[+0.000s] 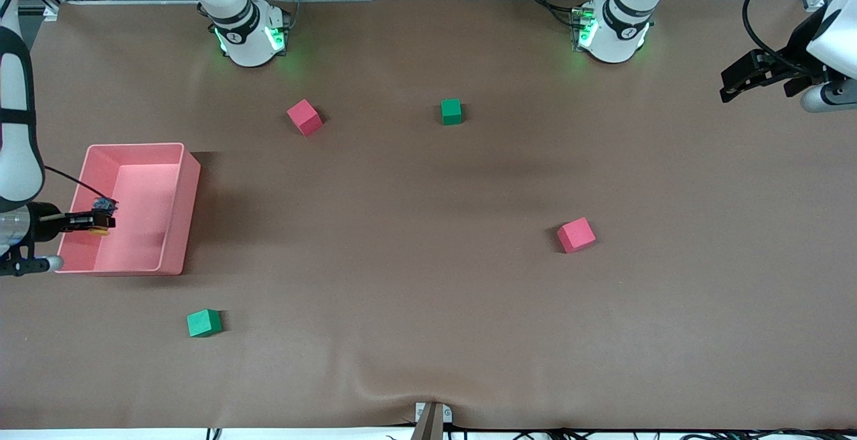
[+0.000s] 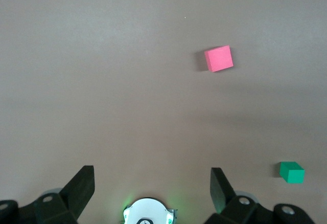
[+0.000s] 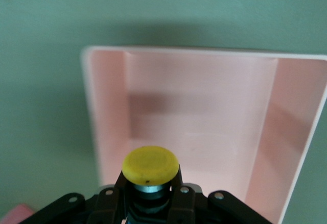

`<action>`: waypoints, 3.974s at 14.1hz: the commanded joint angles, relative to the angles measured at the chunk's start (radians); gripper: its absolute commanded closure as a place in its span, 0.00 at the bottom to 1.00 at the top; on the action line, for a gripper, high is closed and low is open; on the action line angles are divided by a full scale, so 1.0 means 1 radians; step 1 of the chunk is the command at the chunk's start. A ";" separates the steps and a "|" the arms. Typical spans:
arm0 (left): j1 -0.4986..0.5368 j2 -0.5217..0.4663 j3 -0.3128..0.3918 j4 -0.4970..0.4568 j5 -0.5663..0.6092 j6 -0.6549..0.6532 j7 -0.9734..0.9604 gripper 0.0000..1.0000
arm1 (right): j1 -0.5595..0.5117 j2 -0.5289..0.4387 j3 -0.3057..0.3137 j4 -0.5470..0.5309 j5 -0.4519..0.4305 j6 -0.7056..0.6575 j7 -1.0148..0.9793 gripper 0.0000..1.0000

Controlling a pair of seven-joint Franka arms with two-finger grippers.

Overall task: Place and upright button with both arms
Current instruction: 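Carry the button to mid-table with the right gripper while the left gripper approaches, then release the button on the table while the left gripper reaches it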

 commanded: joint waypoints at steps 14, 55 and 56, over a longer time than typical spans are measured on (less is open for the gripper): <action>0.007 0.003 -0.005 0.014 0.002 -0.006 0.011 0.00 | 0.759 0.184 0.003 0.155 0.175 0.372 0.710 0.90; -0.446 0.604 -0.029 0.020 -0.211 0.270 -0.268 0.00 | 0.457 -0.175 -0.097 0.195 0.051 -0.088 0.413 0.00; -0.470 0.630 -0.029 0.034 -0.214 0.296 -0.289 0.00 | 0.433 -0.182 -0.100 0.201 0.049 -0.114 0.410 0.00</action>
